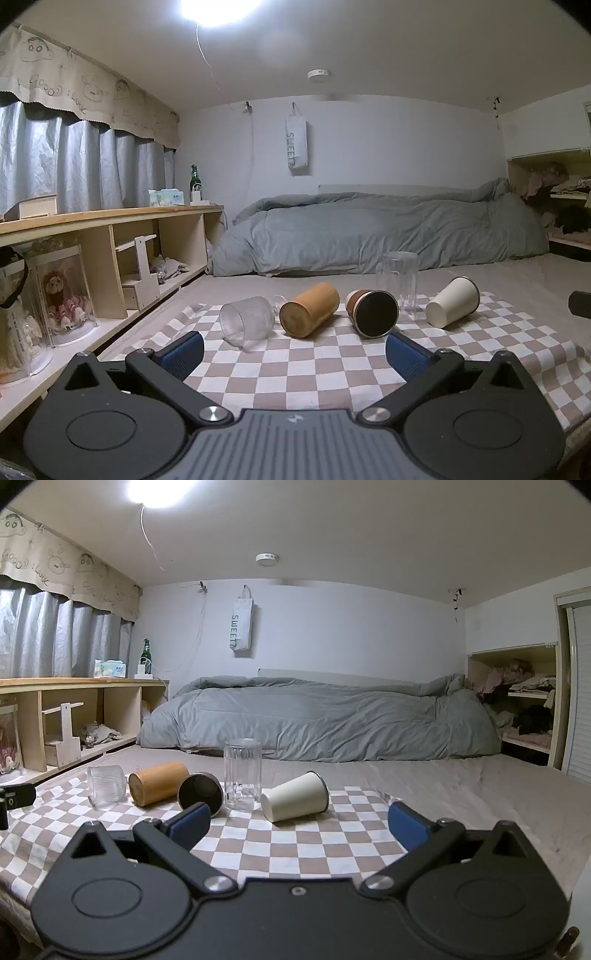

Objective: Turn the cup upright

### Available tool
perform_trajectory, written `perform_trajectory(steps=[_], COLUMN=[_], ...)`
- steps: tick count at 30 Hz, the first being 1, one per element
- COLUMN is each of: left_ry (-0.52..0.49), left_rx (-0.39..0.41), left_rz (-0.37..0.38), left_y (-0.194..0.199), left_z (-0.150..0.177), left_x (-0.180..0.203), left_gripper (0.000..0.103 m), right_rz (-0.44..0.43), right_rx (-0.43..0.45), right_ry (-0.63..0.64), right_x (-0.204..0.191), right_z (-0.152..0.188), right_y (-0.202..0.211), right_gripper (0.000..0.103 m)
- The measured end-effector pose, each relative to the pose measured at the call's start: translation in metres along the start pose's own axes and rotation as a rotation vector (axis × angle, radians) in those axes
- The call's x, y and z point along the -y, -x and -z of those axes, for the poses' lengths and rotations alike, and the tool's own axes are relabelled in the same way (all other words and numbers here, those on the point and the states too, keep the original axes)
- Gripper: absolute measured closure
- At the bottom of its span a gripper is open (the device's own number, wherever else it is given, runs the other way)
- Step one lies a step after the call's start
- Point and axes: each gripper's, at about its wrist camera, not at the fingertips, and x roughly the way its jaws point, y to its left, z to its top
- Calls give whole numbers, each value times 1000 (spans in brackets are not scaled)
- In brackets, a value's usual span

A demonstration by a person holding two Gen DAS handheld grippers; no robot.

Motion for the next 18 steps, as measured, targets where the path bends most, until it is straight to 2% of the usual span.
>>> perform_trajectory(steps=[18], left_ry=[5], left_rx=[-10], left_rz=[5], left_y=[-5], left_z=[3], left_x=[1], left_gripper=[0], right_rz=[2], right_rx=[1], right_ry=[5], right_x=[-1], right_z=[0], right_y=[0], right_gripper=[0])
